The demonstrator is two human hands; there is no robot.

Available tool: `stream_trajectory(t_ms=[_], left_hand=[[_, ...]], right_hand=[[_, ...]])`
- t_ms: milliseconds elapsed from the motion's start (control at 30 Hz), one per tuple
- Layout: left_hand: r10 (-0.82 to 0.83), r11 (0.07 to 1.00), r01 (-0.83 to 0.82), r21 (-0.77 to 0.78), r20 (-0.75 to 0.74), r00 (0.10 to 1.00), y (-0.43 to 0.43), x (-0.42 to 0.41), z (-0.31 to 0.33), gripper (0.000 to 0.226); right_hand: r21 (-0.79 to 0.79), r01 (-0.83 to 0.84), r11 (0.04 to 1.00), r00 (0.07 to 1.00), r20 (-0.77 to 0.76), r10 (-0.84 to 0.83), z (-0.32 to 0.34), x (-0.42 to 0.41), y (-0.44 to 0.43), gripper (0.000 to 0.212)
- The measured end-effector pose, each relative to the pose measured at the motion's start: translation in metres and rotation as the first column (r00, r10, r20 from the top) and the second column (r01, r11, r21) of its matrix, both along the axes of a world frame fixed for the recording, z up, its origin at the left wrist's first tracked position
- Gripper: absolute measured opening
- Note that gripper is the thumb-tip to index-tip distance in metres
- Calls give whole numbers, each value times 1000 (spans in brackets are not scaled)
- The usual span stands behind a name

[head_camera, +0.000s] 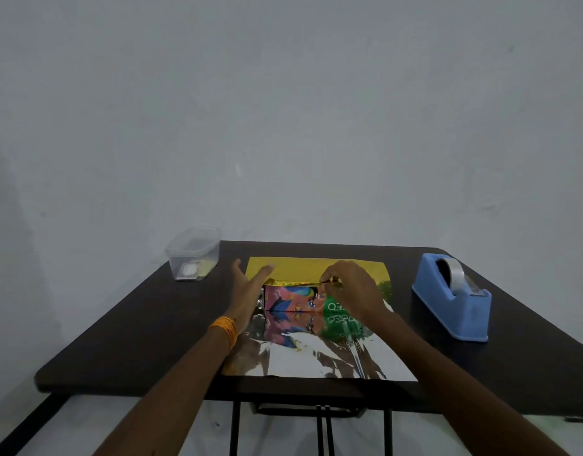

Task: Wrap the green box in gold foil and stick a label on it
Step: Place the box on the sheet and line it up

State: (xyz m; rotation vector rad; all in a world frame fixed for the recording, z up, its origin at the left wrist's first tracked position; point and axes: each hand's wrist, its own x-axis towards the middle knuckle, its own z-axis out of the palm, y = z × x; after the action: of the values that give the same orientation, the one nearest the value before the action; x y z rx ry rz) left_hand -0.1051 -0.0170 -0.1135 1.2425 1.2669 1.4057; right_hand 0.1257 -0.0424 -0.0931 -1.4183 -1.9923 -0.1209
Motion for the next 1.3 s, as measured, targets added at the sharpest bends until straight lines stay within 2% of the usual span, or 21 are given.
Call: stream_trajectory(t_ms=[133, 267, 467, 633, 867, 1300], left_hand=[[-27, 1000, 27, 0, 47, 999, 0, -4, -13, 94], [-44, 998, 41, 42, 58, 997, -2, -2, -18, 66], [-58, 997, 54, 50, 79, 995, -3, -3, -19, 60], [-49, 997, 46, 64, 38, 998, -5, -2, -16, 78], [-76, 990, 74, 123, 12, 997, -18, 3, -7, 77], [-88, 988, 94, 126, -47, 995, -19, 4, -8, 78]], right_hand=[[28, -15, 999, 1000, 15, 14, -2, 2, 0, 9], [44, -24, 999, 999, 26, 22, 0, 2, -1, 9], [72, -36, 997, 997, 66, 31, -1, 2, -2, 10], [70, -28, 997, 996, 89, 22, 0, 4, 1, 12], [54, -22, 998, 998, 66, 18, 2, 3, 3, 9], [50, -20, 999, 997, 76, 16, 2, 2, 2, 10]])
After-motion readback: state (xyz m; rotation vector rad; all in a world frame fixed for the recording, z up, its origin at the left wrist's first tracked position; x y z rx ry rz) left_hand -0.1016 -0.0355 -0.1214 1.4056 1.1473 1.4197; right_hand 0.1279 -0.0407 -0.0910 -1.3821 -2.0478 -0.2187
